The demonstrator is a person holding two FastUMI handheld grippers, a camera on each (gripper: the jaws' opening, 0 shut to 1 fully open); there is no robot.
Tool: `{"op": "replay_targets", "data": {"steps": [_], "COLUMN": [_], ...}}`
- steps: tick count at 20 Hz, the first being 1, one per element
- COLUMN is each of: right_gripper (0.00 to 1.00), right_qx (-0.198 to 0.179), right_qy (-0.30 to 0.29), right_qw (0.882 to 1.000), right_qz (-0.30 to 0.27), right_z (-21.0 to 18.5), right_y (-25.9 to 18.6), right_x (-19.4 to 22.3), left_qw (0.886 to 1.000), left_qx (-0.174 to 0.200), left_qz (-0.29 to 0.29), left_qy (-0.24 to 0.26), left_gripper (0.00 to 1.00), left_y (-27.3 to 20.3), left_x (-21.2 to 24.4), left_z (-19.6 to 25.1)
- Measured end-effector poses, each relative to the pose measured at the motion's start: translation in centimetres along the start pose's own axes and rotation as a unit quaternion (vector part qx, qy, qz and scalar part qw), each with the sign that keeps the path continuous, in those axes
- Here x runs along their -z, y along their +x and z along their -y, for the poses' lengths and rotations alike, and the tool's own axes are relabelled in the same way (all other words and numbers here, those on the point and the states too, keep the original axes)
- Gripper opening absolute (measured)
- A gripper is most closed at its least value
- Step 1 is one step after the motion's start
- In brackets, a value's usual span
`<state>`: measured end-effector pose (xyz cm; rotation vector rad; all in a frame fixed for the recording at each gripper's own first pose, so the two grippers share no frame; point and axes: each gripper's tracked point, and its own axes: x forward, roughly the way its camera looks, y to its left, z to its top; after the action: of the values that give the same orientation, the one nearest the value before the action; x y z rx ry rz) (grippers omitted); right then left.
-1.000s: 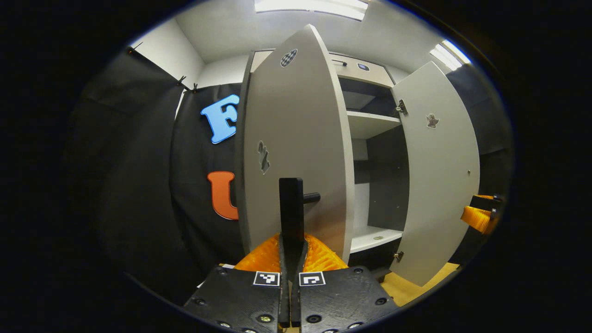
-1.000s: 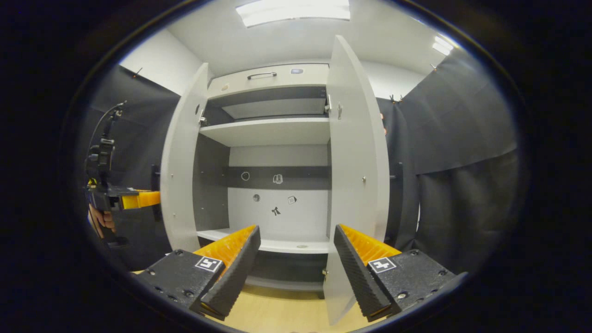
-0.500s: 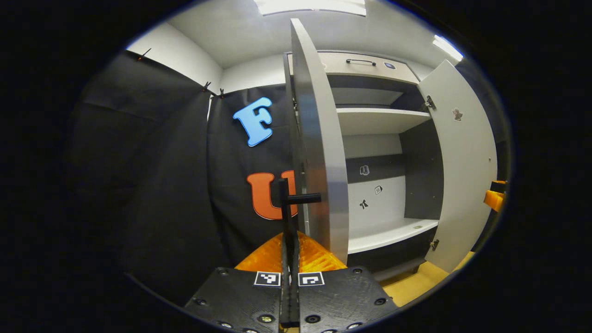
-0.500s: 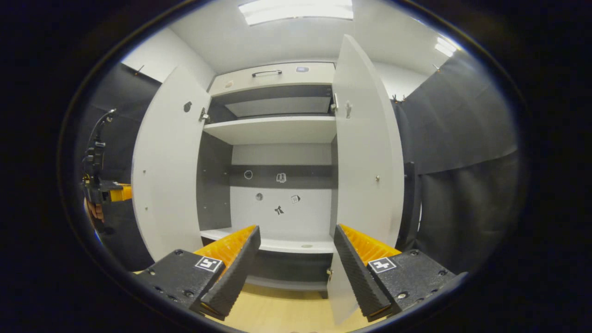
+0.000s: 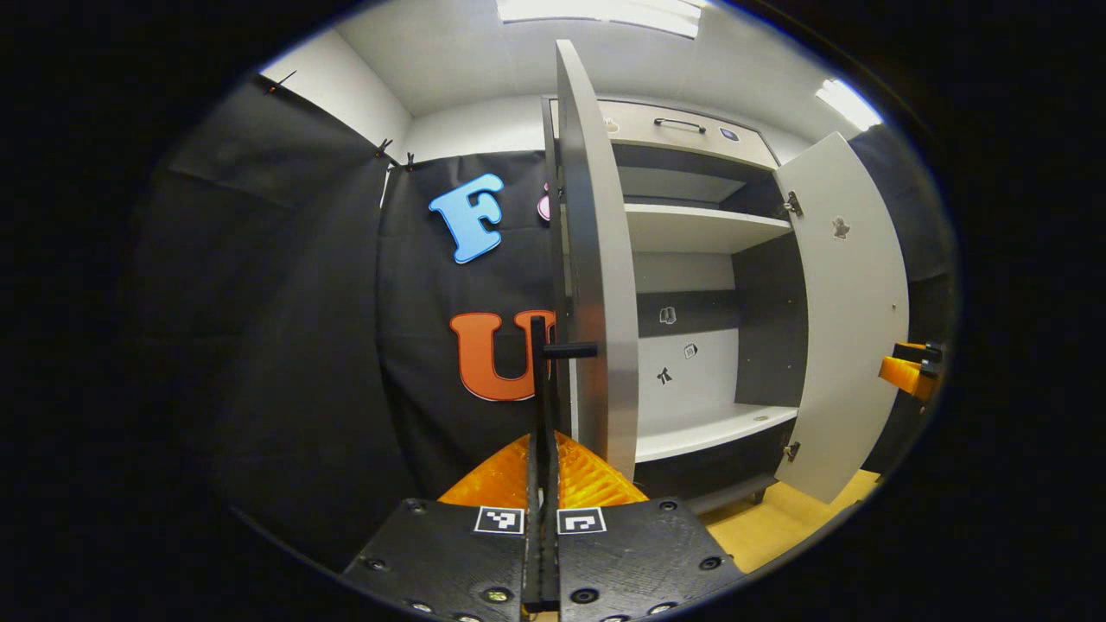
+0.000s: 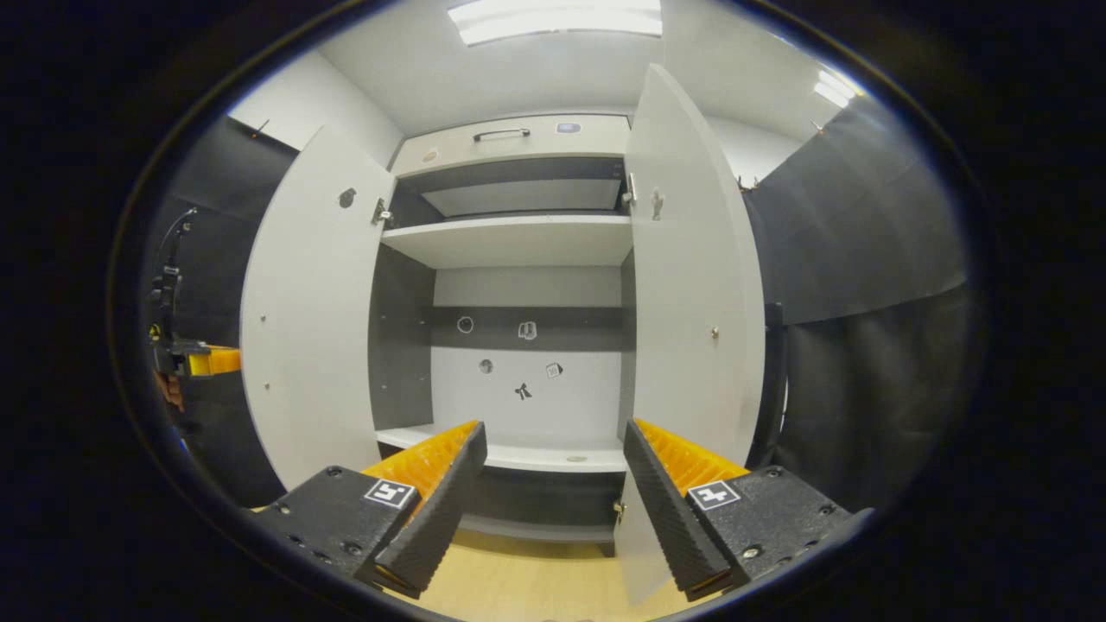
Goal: Open the right door of the double-door shoe cabinet with the right hand, and open the left door with the left hand.
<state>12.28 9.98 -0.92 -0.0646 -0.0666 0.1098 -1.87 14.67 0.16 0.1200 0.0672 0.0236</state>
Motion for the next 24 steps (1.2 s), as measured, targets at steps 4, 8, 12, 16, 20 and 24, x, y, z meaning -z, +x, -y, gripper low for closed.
{"op": "replay_targets", "data": {"steps": [4,8,12,16,20,24], "right_gripper": [1.0,1.0,0.99,1.0,1.0,1.0], "right_qx": [-0.003,-0.017,-0.021,-0.008,0.013,0.023], "right_qy": [-0.007,0.001,-0.008,-0.016,-0.015,0.0], "right_qw": [1.0,1.0,1.0,1.0,1.0,1.0], "right_qz": [-0.011,-0.016,-0.005,-0.001,-0.002,-0.013], "right_z": [-0.9,-2.0,-2.3,-1.3,0.5,1.6], "right_y": [0.9,1.1,0.5,-0.5,-0.4,0.9], "right_x": [0.6,0.8,0.0,0.3,0.7,1.6], "left_qw": [0.999,0.991,0.991,0.994,0.992,0.994], "left_qx": [0.046,0.125,0.111,0.079,0.098,0.074], "left_qz": [0.005,0.032,0.049,0.058,0.058,0.067], "left_qy": [-0.015,-0.045,-0.062,-0.056,-0.053,-0.046], "left_gripper": [0.1,0.0,0.0,0.0,0.46,0.96], "left_y": [-4.5,-3.6,1.4,5.1,6.0,5.6], "left_x": [-1.0,-2.9,-3.2,-2.6,-1.8,-1.8], "left_z": [4.1,12.2,15.9,17.4,19.6,19.0]}}
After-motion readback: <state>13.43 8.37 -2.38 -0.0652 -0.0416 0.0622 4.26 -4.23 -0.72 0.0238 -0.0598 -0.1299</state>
